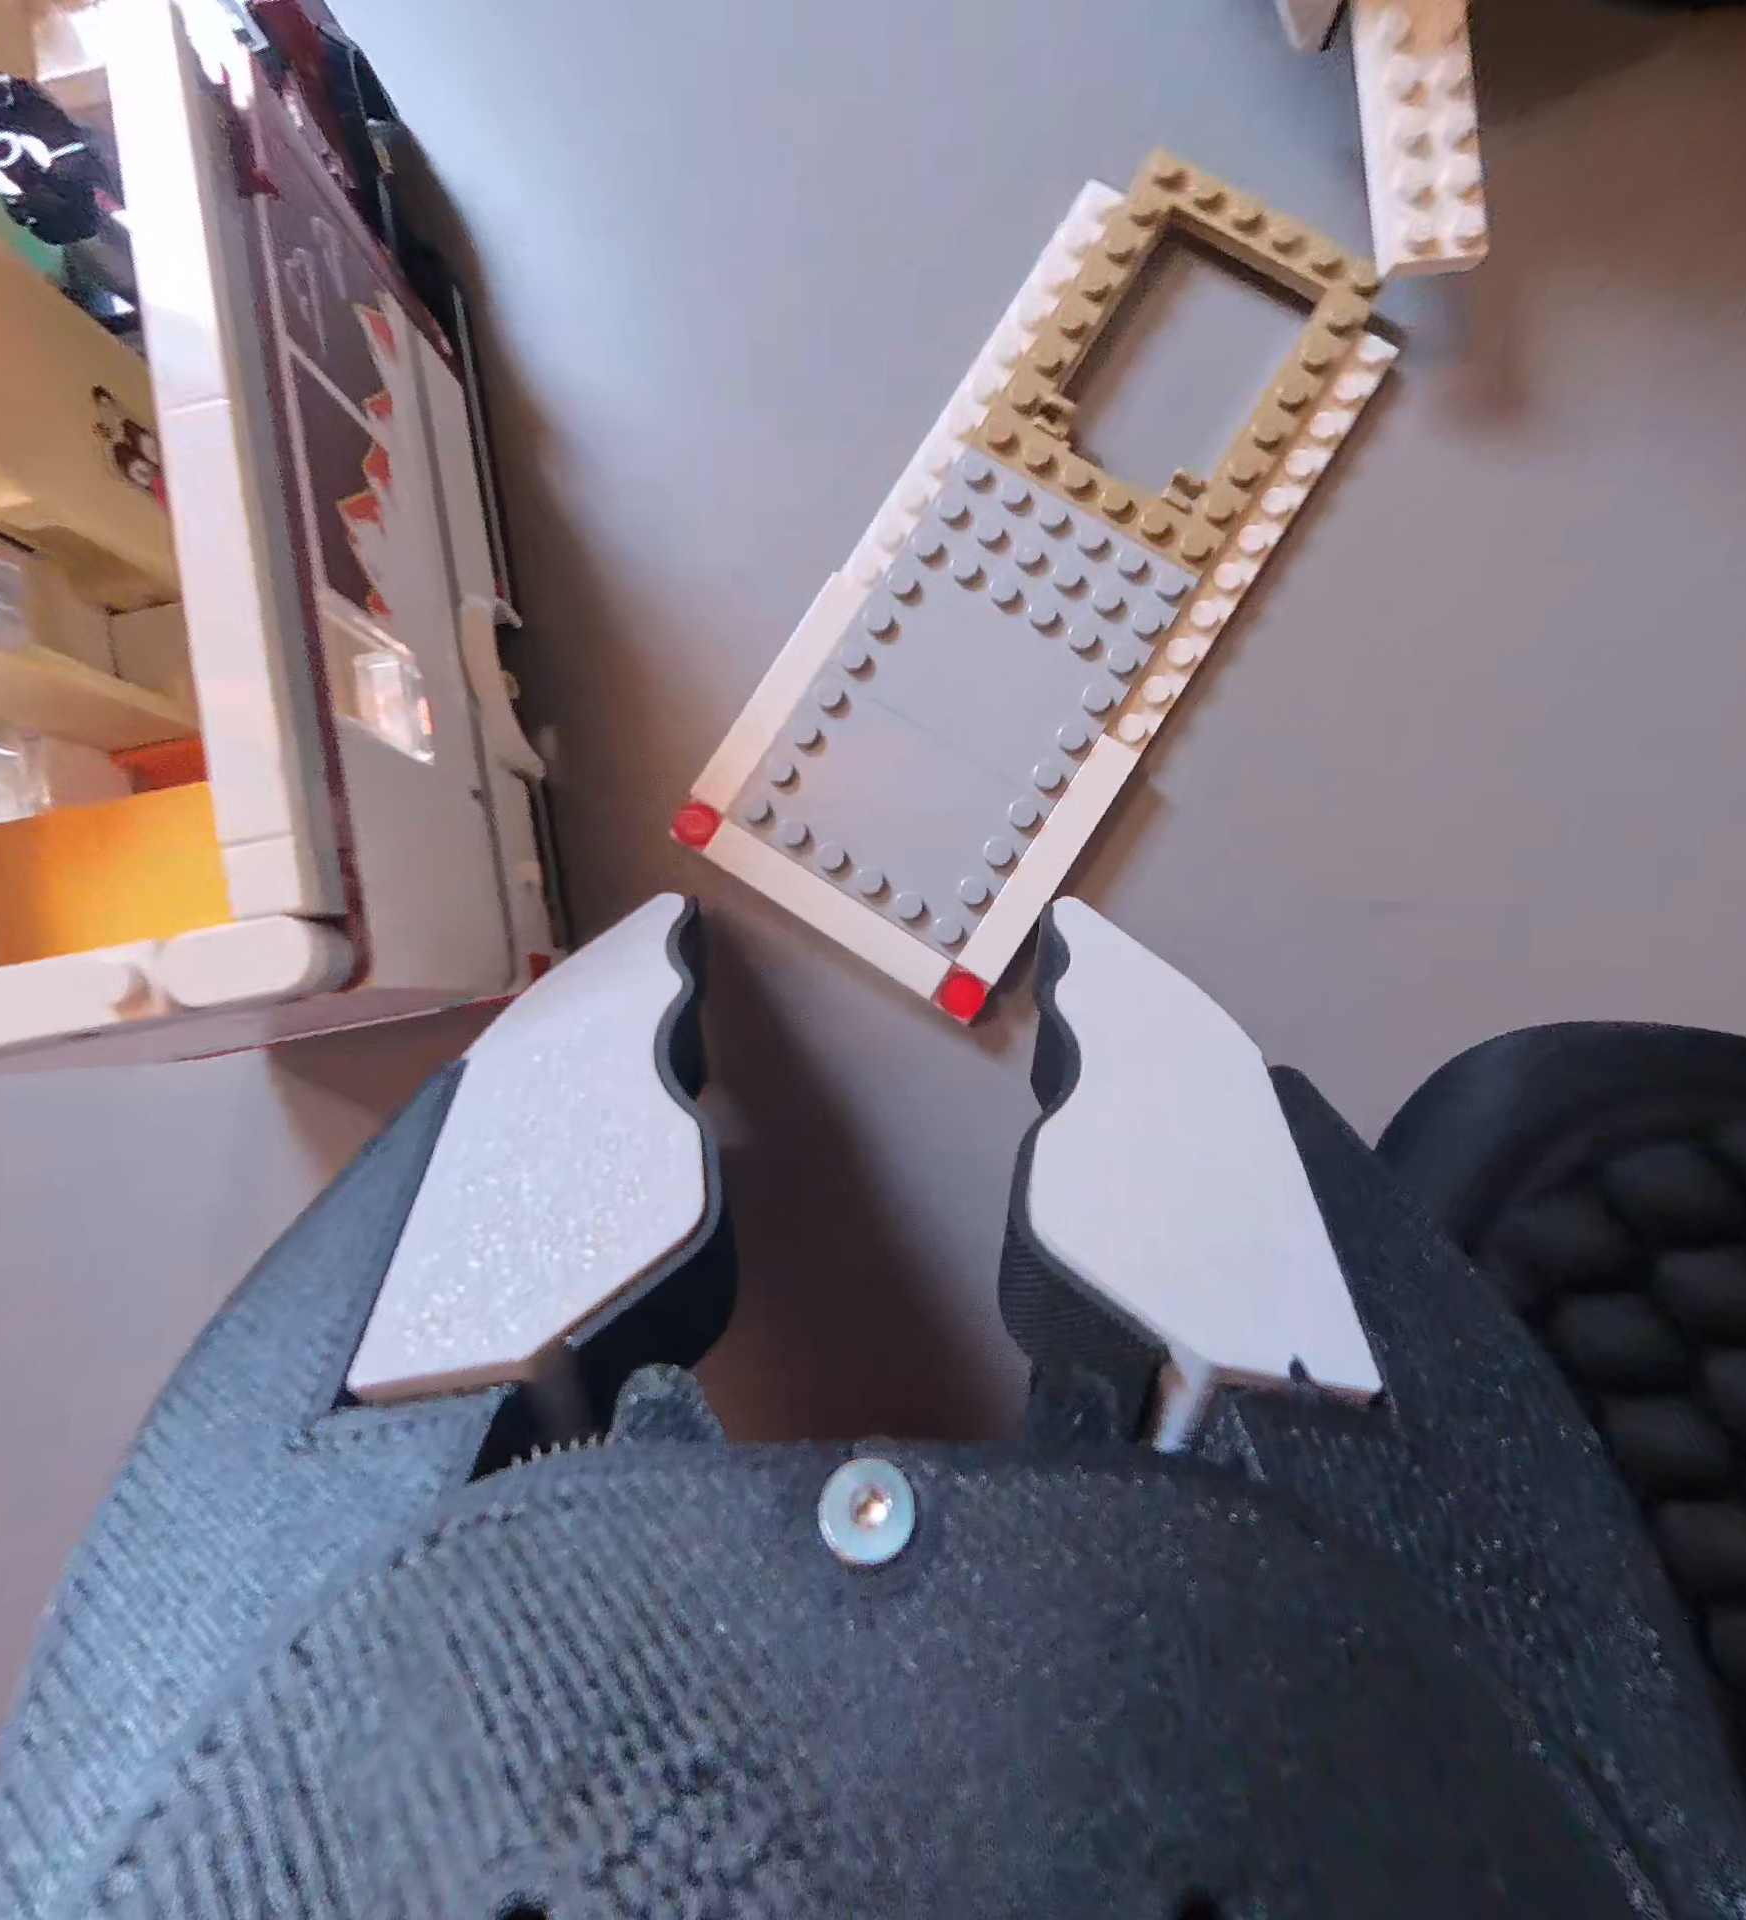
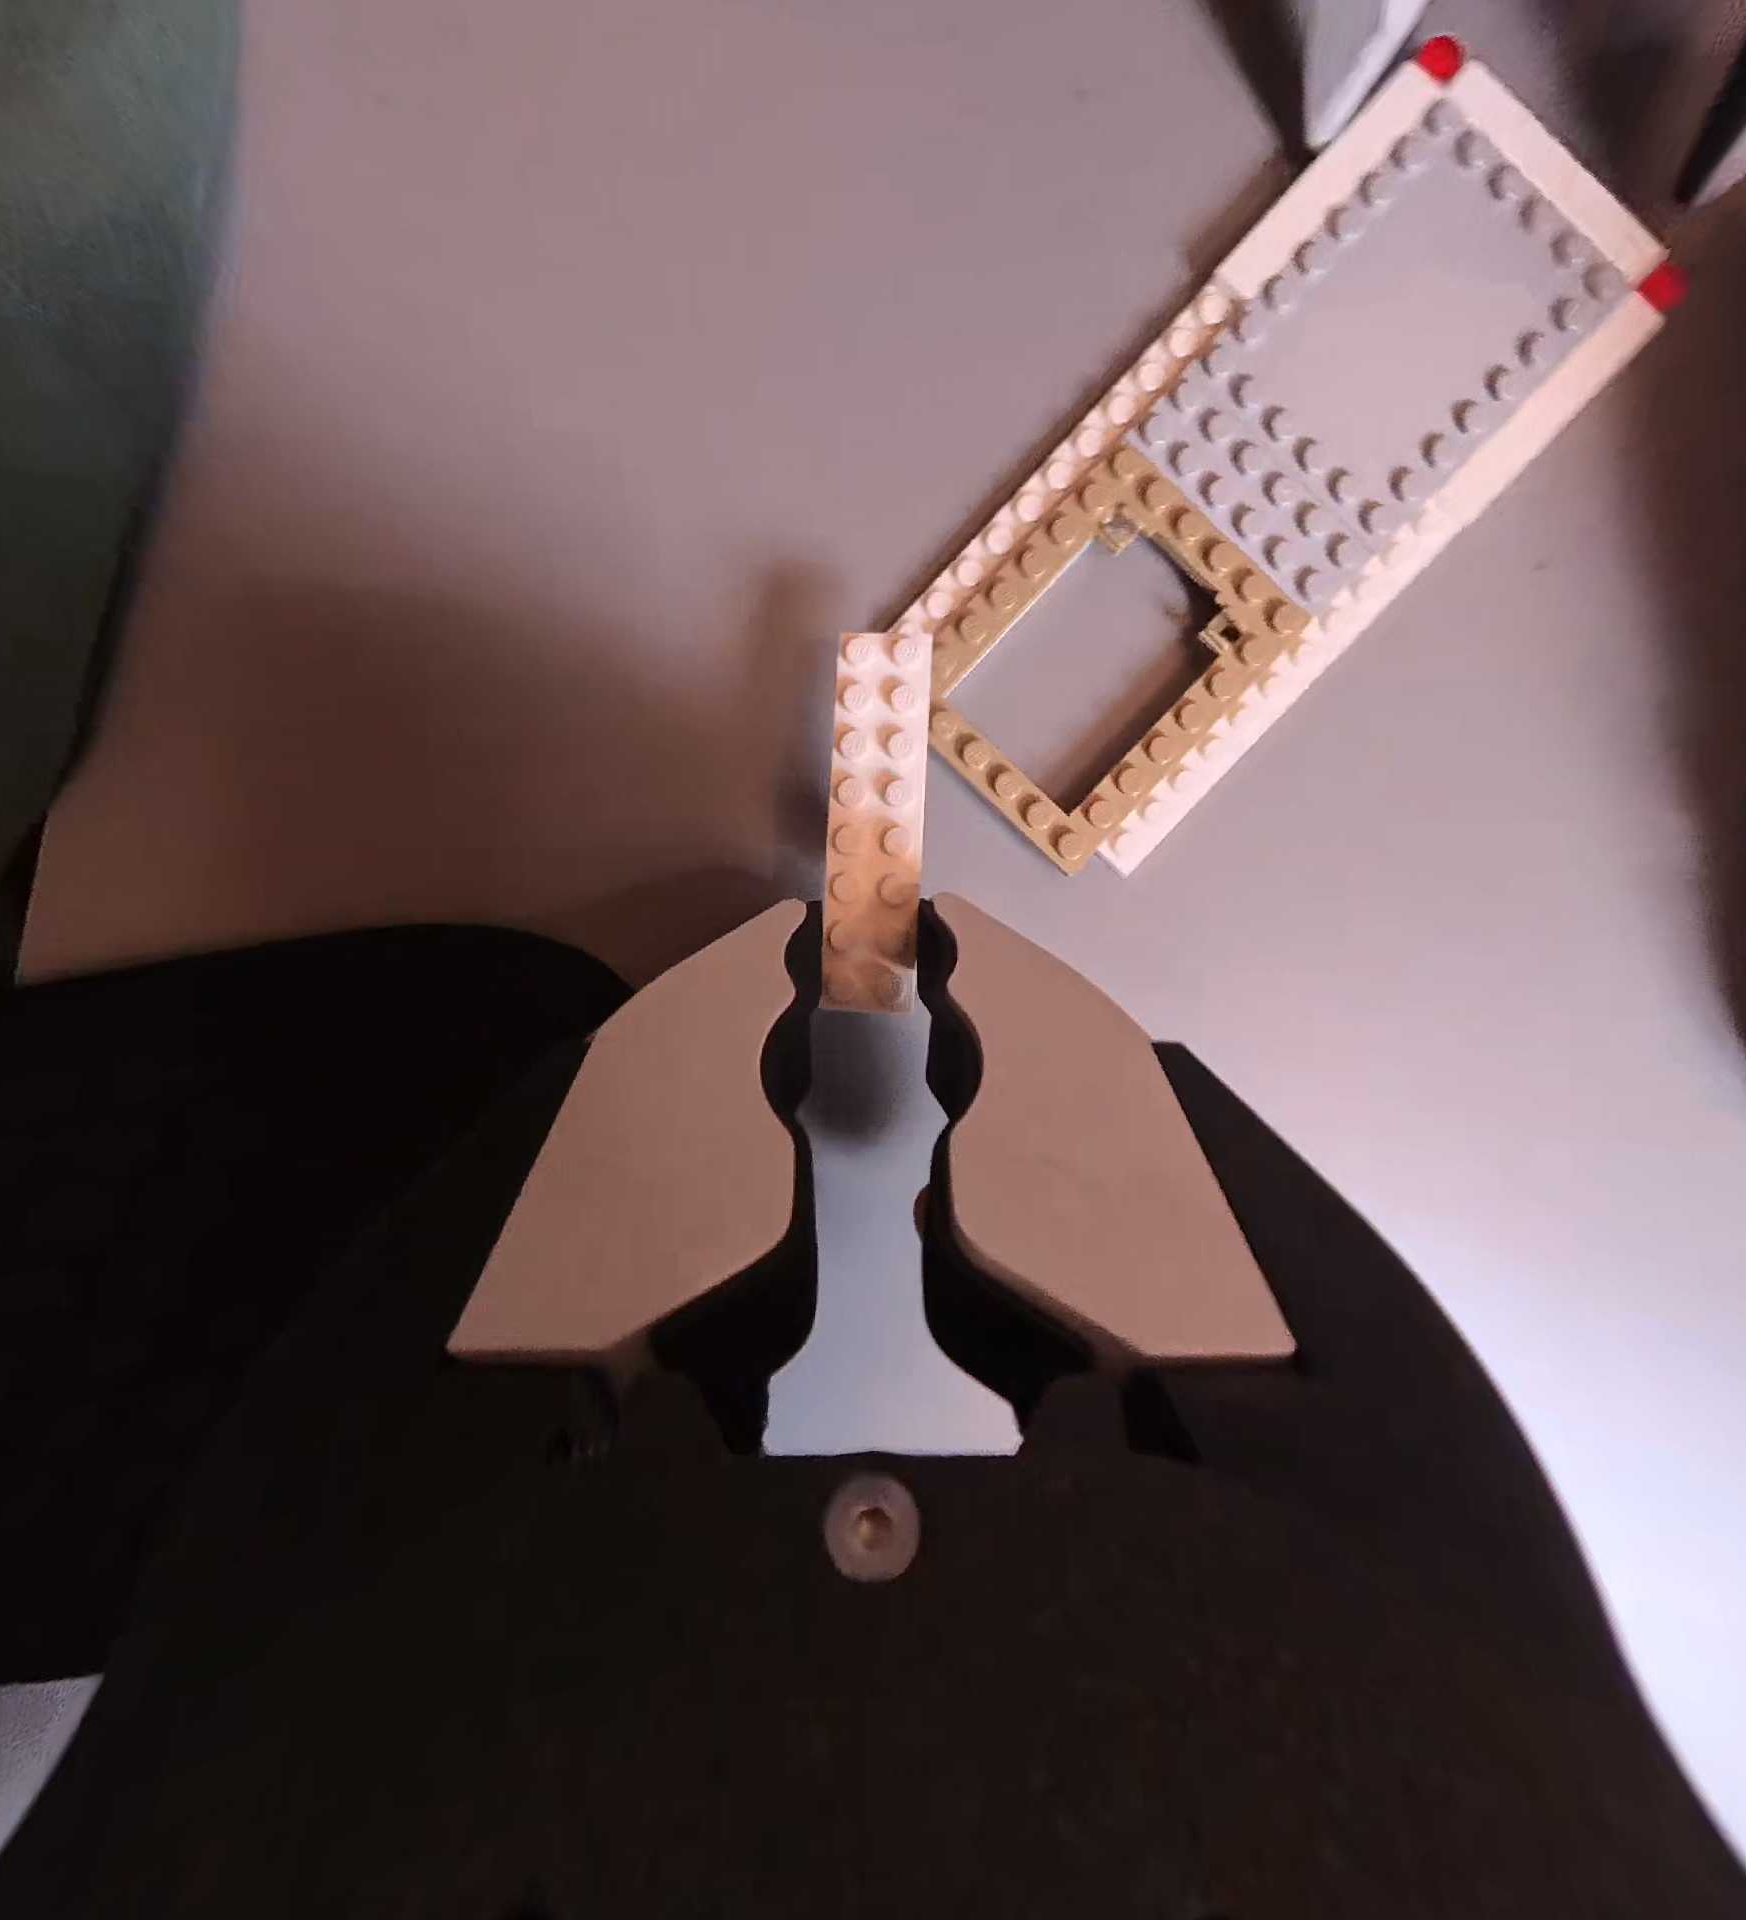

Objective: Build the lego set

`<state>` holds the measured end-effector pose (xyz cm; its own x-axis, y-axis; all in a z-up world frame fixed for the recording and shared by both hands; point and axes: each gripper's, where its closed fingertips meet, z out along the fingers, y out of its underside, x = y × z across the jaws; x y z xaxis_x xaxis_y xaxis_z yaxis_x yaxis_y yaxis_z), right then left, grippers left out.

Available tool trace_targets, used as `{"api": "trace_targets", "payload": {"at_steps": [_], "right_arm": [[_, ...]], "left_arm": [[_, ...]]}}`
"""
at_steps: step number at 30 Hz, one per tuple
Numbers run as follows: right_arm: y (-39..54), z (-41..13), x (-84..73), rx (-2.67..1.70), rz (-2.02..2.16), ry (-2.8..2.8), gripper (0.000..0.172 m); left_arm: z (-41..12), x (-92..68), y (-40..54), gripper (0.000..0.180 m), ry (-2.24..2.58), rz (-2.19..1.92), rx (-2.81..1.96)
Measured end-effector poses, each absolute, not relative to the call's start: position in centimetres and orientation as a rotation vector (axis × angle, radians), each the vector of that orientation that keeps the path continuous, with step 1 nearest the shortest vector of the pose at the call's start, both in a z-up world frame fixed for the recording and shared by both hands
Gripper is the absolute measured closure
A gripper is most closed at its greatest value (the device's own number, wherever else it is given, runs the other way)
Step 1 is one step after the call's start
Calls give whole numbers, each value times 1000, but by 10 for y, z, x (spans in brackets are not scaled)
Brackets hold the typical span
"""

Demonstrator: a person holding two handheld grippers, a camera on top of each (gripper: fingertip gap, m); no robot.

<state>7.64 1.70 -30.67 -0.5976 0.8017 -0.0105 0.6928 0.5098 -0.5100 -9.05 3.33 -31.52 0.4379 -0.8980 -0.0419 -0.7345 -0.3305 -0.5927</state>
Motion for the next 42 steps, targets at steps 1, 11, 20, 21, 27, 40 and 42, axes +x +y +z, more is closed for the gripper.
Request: {"api": "trace_targets", "payload": {"at_steps": [1,11,20,21,27,40,42], "right_arm": [[16,-308,76,-1261,695,-2537,155],[0,-315,56,-1111,675,-2596,155],[-1,-297,36,-1086,772,-2486,139],[-1,-297,31,-1071,764,-2482,142],[-5,-316,20,-991,599,-2670,158],[-17,-305,42,-1045,685,-2697,165],[-17,-308,44,-1044,670,-2686,165]], "left_arm": [[-315,-94,36,121,1375,-379,-2154],[-309,-110,59,137,1254,-170,-2095],[-313,-116,55,140,1074,-301,-2112],[-313,-114,55,140,1072,-310,-2108],[-313,-108,56,143,1060,-351,-2083],[-311,-78,53,144,1139,-368,-2010],[-312,-76,53,144,1148,-373,-2013]]}}
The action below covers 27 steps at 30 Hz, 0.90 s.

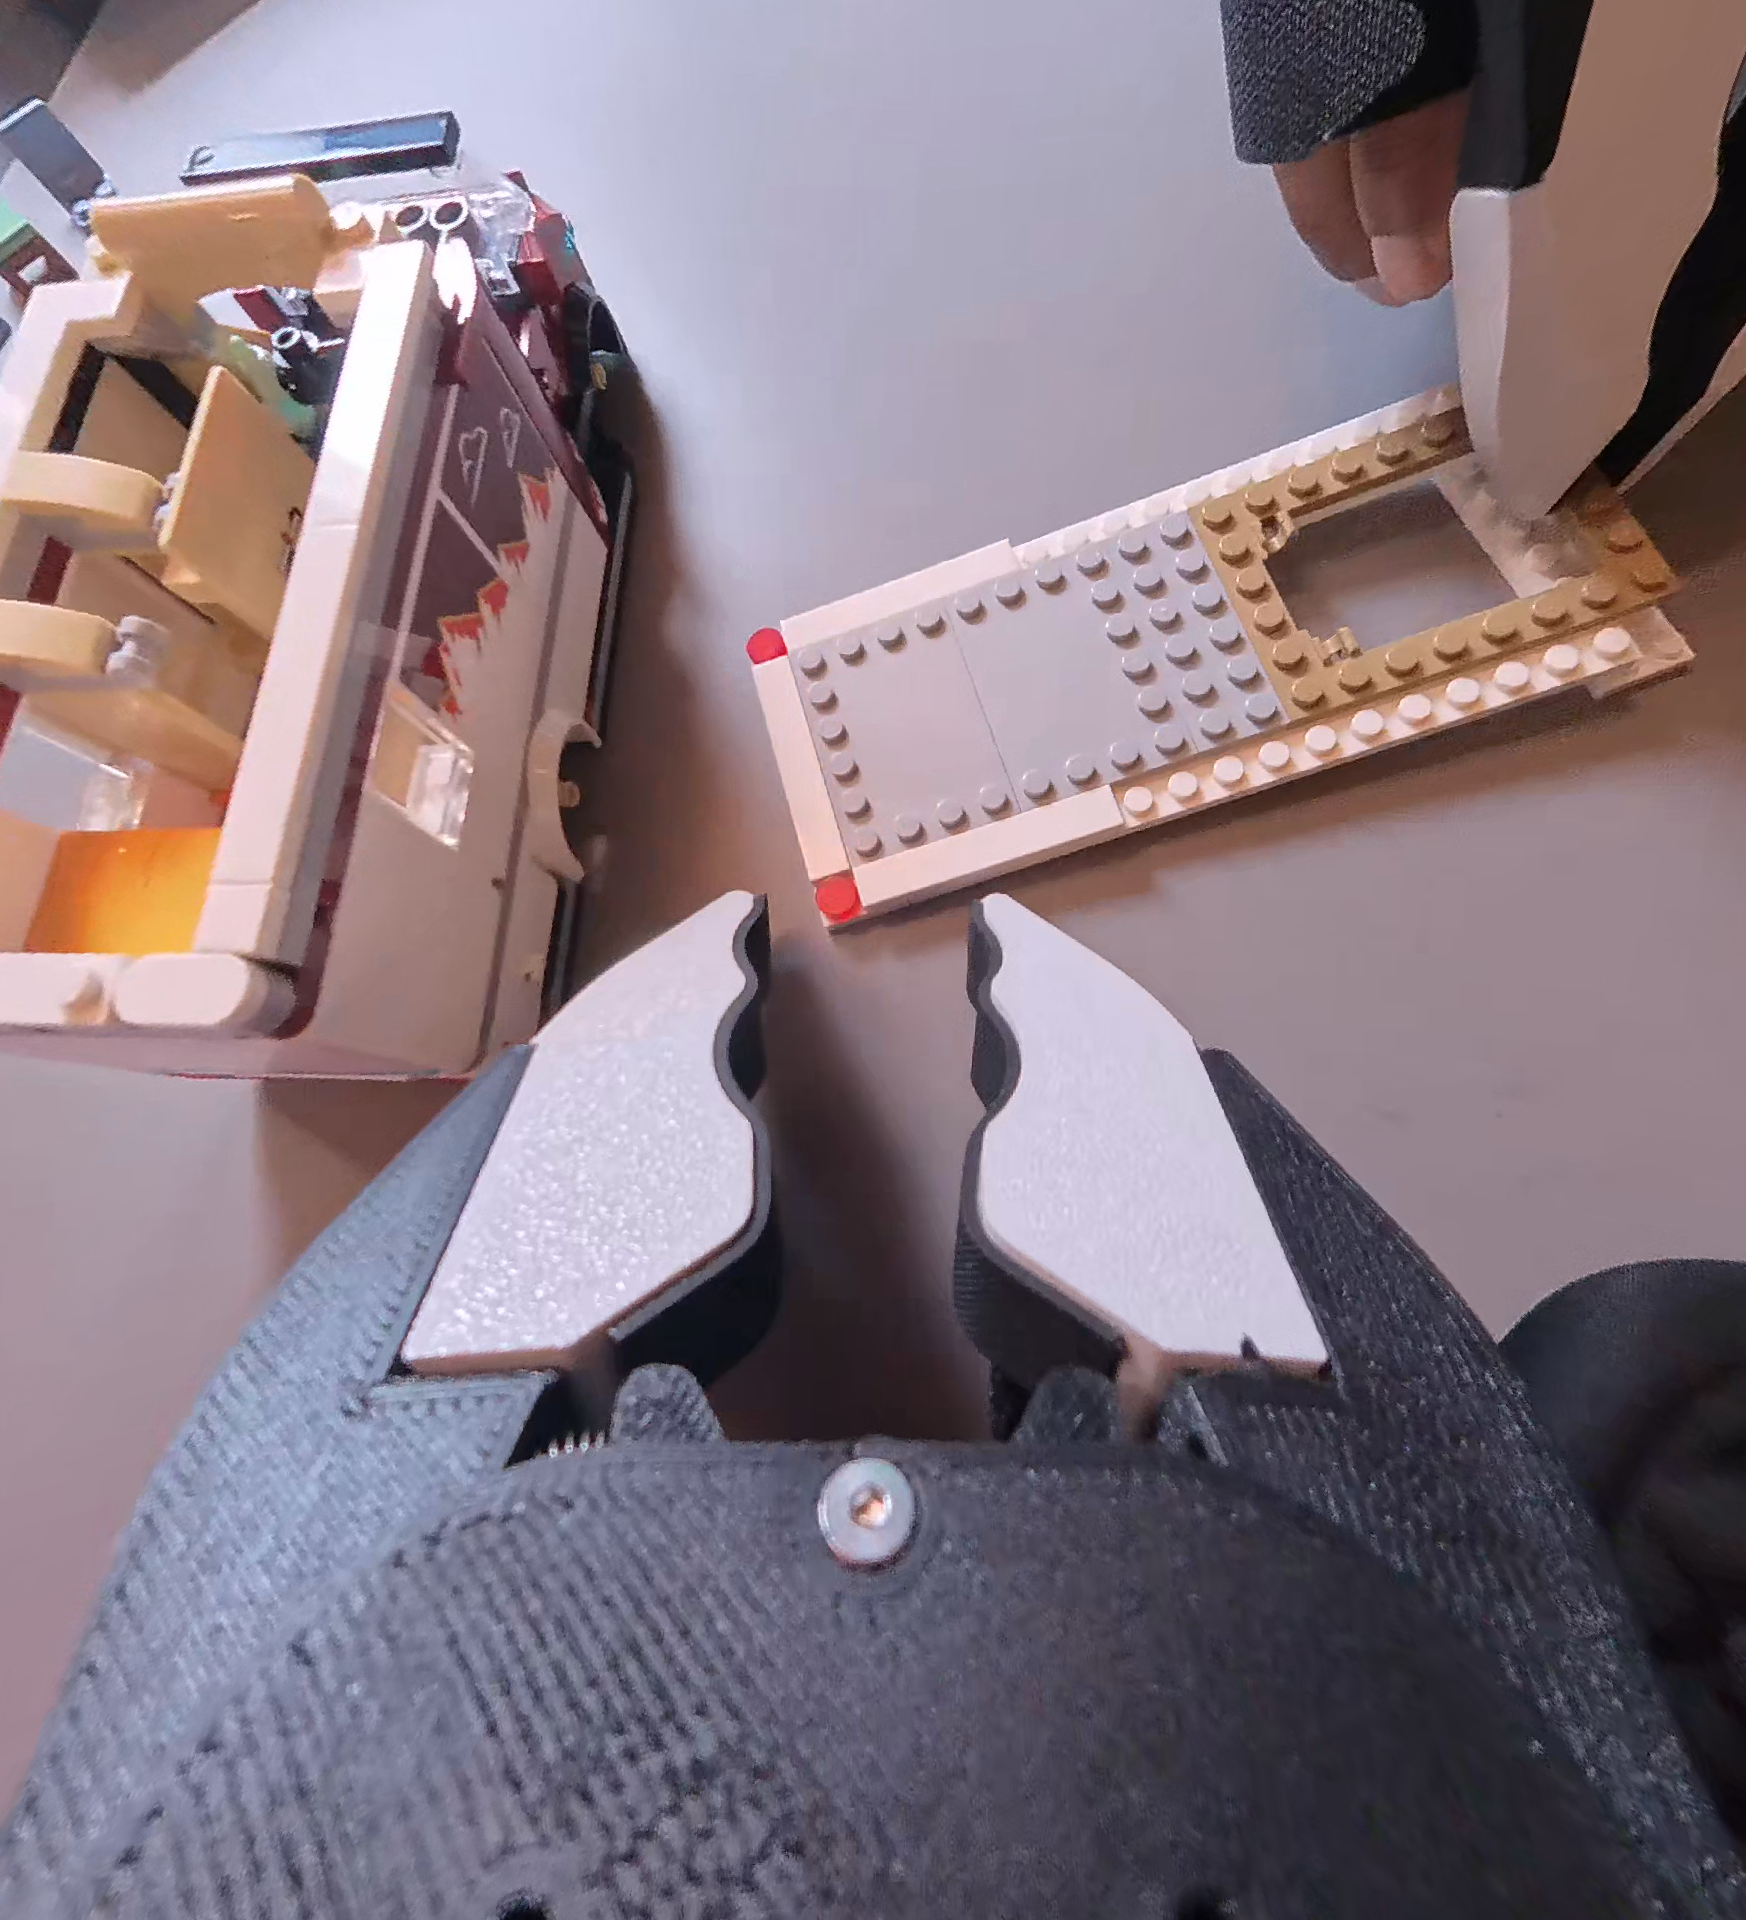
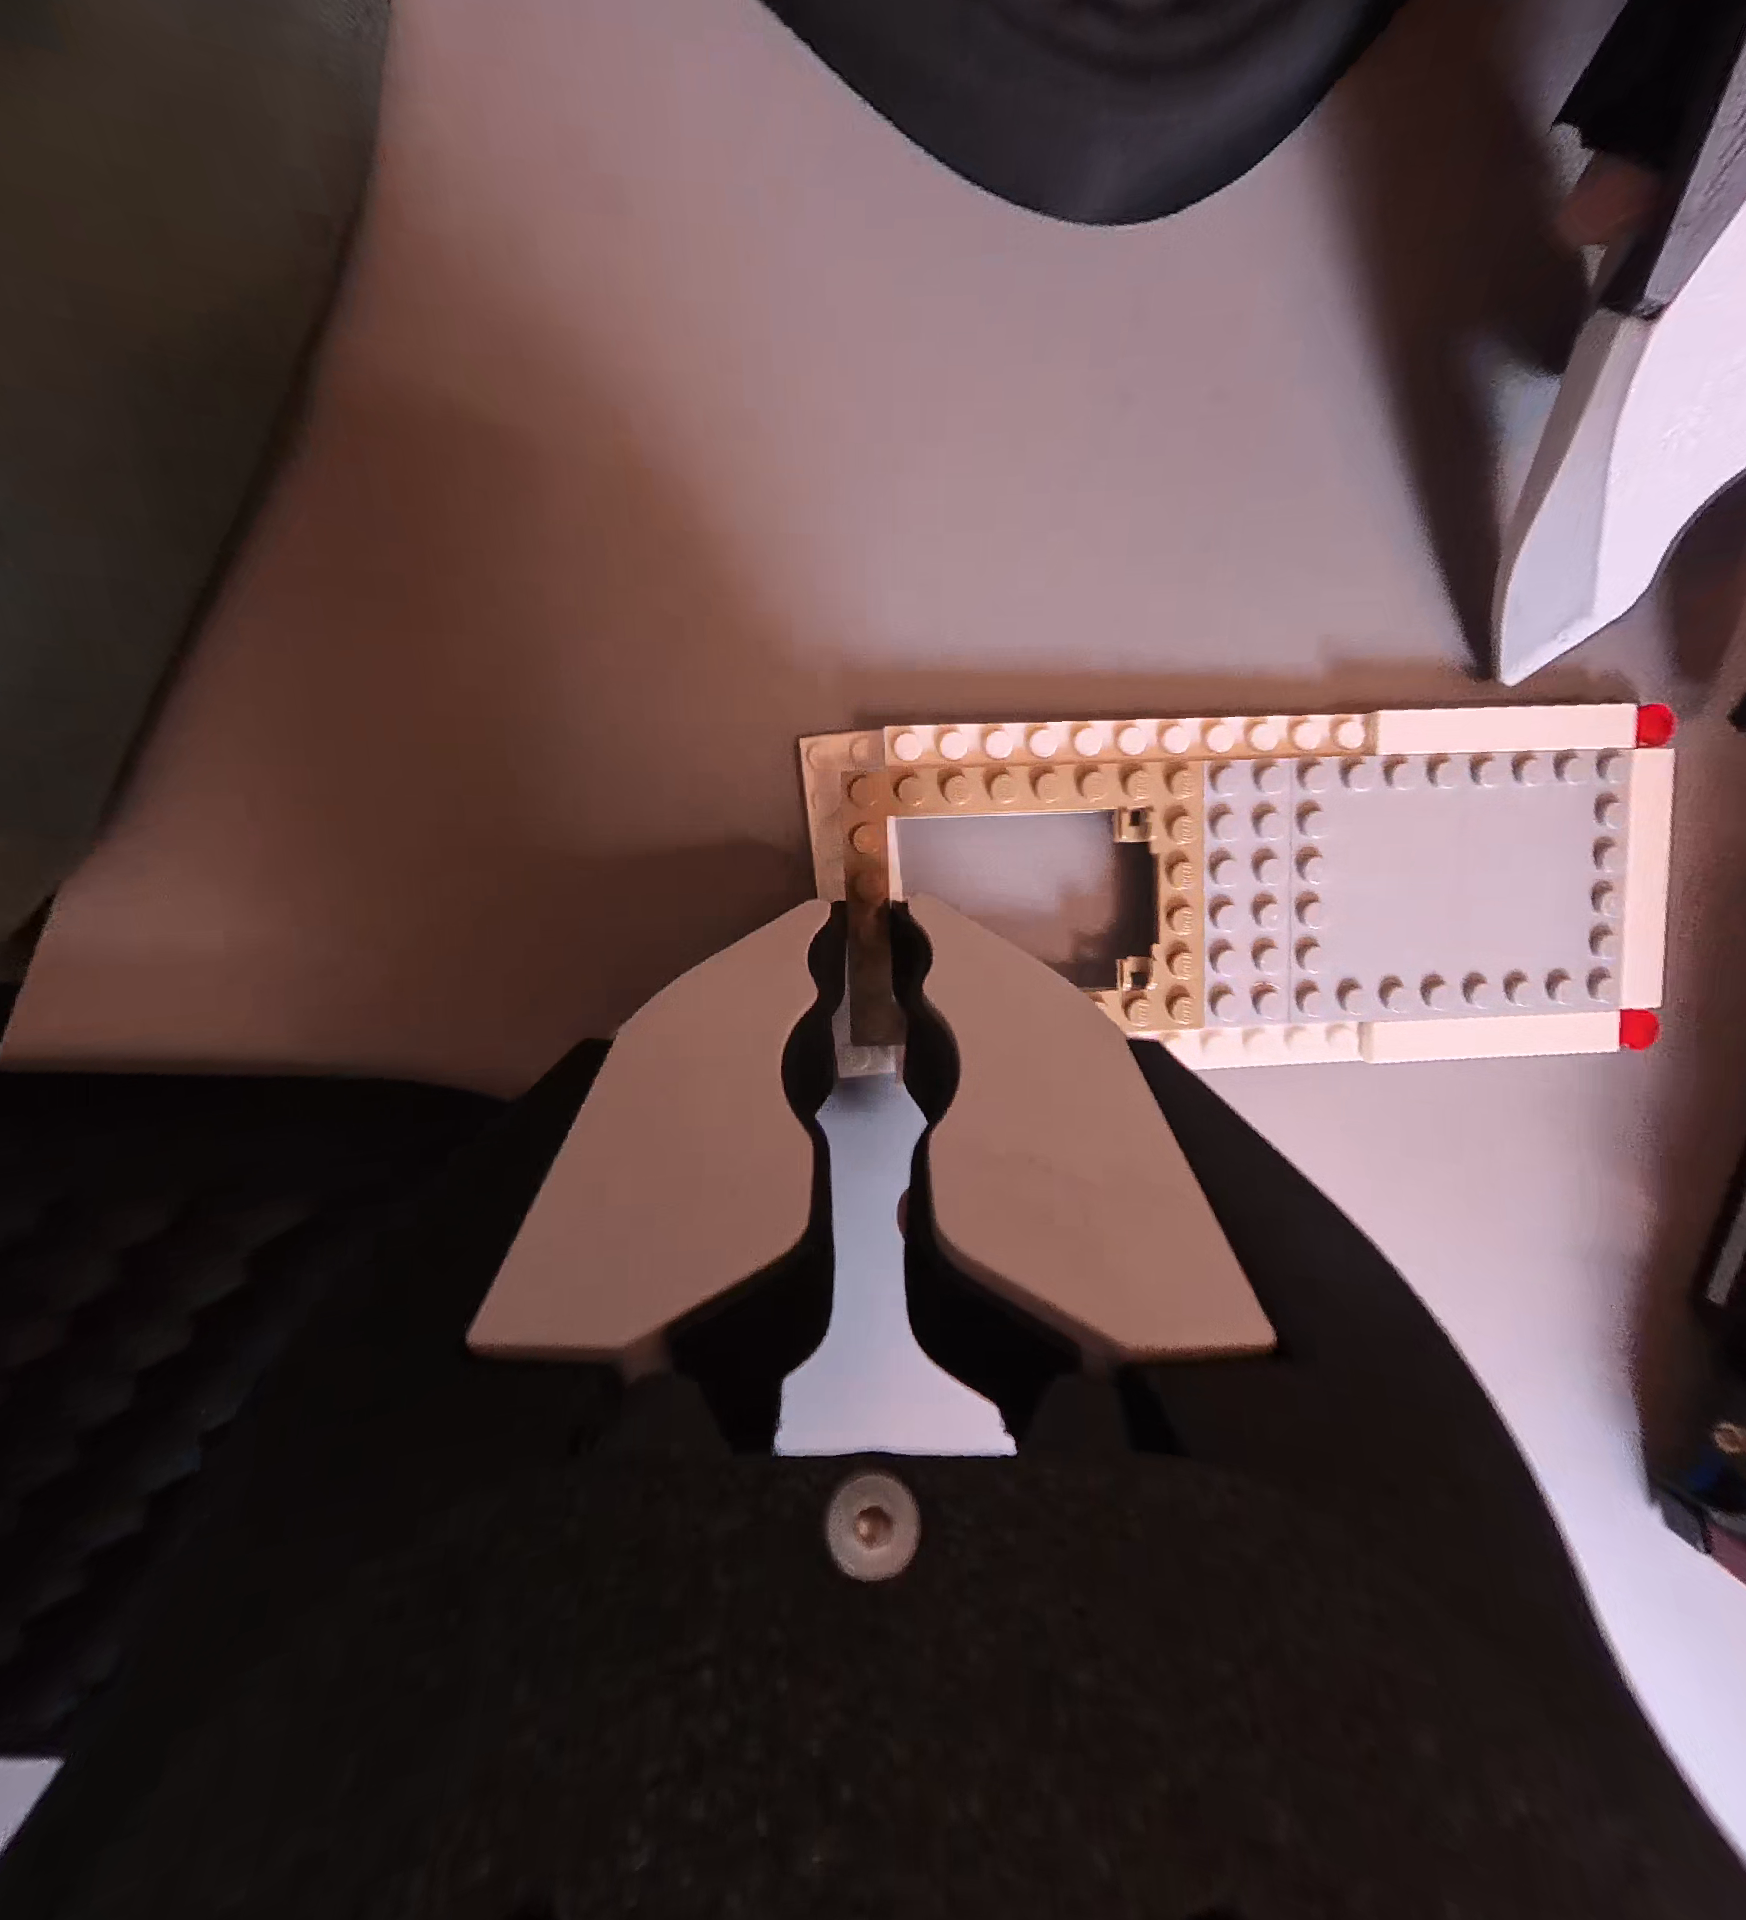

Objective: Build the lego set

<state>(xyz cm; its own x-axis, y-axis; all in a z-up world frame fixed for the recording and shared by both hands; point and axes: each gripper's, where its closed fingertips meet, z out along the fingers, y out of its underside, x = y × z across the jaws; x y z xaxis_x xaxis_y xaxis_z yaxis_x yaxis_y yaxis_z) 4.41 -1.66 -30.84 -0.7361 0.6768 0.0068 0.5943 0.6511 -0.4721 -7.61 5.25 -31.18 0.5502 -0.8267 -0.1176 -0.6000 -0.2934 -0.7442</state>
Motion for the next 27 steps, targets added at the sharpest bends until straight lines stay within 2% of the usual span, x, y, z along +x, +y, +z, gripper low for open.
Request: {"api": "trace_targets", "payload": {"at_steps": [10,12,14,20,27], "right_arm": [[-10,-300,49,-1071,678,-2577,160],[-8,-302,51,-1085,680,-2559,160],[-8,-305,49,-1100,698,-2552,160],[-9,-311,46,-1075,753,-2622,164],[-12,-312,44,-982,775,-2714,164]], "left_arm": [[-311,-81,46,143,1173,-377,-2031],[-309,-80,48,138,1160,-394,-2021],[-306,-74,50,124,1159,-426,-2004],[-315,-62,38,110,1233,-543,-2040],[-315,-73,26,119,1266,-534,-2061]]}}
